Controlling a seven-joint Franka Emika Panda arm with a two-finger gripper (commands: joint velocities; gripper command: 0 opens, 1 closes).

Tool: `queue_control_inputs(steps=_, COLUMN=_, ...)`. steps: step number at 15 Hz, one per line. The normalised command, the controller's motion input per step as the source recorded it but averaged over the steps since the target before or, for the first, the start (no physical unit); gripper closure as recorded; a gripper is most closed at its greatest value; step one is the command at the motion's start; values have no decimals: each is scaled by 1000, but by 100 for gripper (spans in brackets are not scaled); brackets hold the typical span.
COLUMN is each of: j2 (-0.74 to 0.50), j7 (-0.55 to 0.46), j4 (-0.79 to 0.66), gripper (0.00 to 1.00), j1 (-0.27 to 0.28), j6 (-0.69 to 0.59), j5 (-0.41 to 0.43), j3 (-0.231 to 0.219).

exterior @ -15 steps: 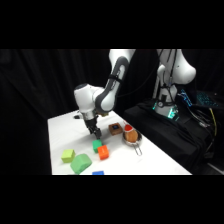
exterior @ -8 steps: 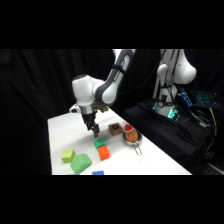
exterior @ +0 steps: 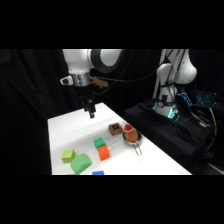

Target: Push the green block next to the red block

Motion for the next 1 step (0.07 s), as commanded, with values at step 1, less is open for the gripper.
queue_control_inputs(steps=1, j2=-369, j7=368, j4=172, gripper=0, j1=171, j6=-534, j5=-87, j3=-93)
